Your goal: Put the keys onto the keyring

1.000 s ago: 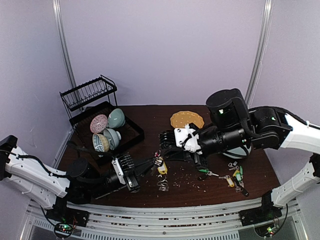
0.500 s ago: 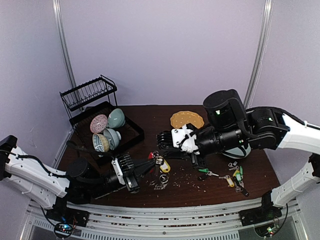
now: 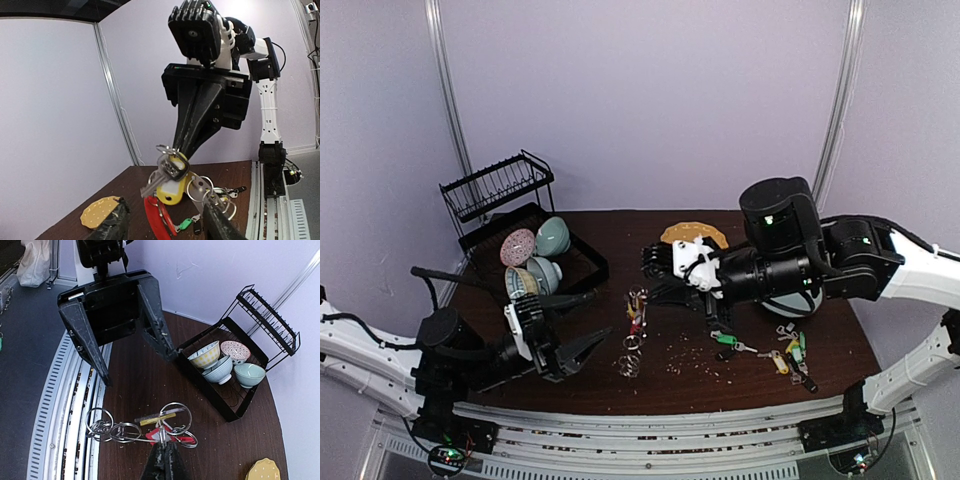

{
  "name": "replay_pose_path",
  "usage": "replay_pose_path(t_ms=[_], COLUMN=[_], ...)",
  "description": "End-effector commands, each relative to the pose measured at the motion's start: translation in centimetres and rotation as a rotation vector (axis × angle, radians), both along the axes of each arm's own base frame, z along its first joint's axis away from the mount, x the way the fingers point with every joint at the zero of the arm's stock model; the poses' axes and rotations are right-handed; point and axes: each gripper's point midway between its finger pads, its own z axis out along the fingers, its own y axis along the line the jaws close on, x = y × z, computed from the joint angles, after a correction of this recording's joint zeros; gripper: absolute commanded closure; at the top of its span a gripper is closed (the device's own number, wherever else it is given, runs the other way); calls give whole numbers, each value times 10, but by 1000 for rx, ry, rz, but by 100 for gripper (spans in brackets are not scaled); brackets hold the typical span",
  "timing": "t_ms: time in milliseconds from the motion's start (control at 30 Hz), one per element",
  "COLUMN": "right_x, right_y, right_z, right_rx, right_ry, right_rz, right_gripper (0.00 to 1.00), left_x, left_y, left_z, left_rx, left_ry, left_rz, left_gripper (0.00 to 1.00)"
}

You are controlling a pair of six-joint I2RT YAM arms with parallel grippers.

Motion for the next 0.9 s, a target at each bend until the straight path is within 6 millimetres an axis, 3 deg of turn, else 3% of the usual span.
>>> replay_pose_path(t_ms=[0,100,233,433,500,567,733,867], right_x=[14,21,17,21,22,20,20,19], right_y=[2,6,11,16,17,18,17,18], right_z=[17,24,26,26,26,26,26,22], right_rx=[84,108,134,141,137,134,132,116], right_ry=[22,34,54,74,72,75,73,76], right_rz=[-96,-143,-122,-148,-148,-139,-135,-132], right_gripper=[100,100,100,100,100,100,100,100], left_x=[12,28,13,11,17,25,31,31], left_y=[10,0,-19,-39,-37,-29,-14,-12], left_z=[-4,10,17,17,18,23,36,35], left_rx=[73,102,85,171,164,130,69,76], left_ry=[105,207,244,183,185,193,198,200], left_rz=[51,123,7,-7,27,77,113,117], left_gripper=[54,64,45,44,43,51,58,56])
